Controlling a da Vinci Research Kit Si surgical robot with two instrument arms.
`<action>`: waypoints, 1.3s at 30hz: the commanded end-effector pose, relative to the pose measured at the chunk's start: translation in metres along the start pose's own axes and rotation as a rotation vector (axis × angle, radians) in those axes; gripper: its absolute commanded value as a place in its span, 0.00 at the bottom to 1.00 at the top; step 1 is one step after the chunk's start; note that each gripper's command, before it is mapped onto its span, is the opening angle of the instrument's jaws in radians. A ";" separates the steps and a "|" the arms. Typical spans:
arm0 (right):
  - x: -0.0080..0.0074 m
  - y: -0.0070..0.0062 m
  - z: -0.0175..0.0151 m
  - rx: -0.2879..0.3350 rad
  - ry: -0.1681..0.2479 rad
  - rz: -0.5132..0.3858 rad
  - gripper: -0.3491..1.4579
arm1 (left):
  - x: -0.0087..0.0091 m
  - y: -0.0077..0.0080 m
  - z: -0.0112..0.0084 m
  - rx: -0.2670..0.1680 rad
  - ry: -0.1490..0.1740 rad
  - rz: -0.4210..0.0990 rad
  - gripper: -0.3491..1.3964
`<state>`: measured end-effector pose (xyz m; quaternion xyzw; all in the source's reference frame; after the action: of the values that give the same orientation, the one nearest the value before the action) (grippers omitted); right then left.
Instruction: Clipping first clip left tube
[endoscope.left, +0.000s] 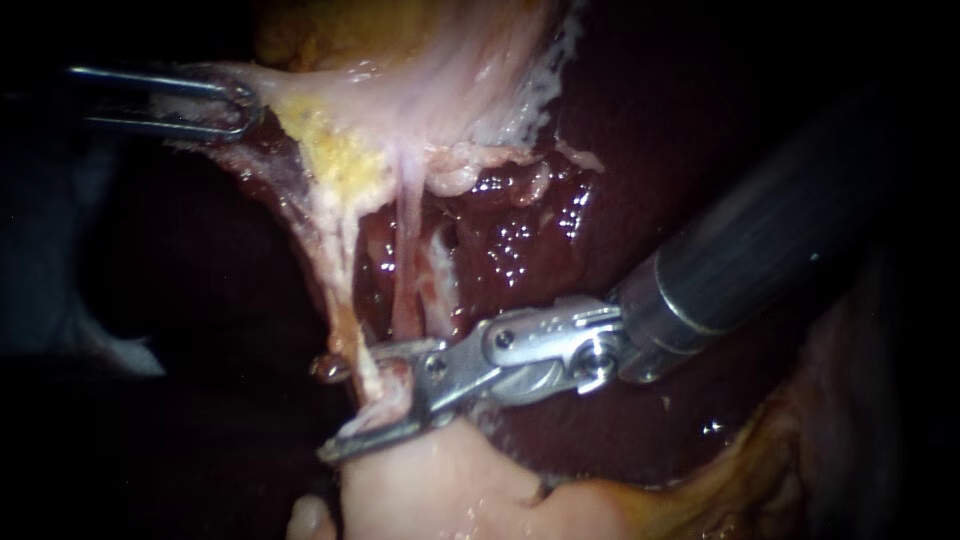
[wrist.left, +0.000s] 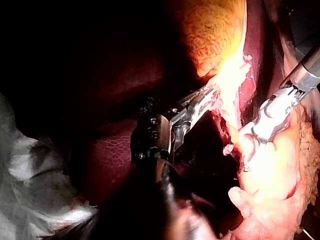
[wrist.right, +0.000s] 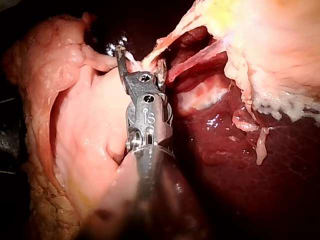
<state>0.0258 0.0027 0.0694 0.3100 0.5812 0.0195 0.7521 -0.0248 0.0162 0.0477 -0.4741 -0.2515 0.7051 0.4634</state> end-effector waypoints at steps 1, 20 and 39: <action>0.0001 0.0000 0.0002 0.002 0.007 0.003 0.45 | 0.0000 0.0000 0.0000 0.001 0.000 0.000 0.00; 0.0024 -0.0008 0.0019 0.019 0.041 0.135 0.43 | 0.0000 0.0000 0.0001 0.000 0.000 0.000 0.00; 0.0059 -0.0035 0.0023 0.056 0.046 0.133 0.30 | 0.0001 0.0000 0.0001 0.000 0.000 0.000 0.00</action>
<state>0.0287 0.0011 0.0629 0.3683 0.5770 0.0604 0.7265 -0.0249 0.0163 0.0477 -0.4740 -0.2512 0.7053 0.4635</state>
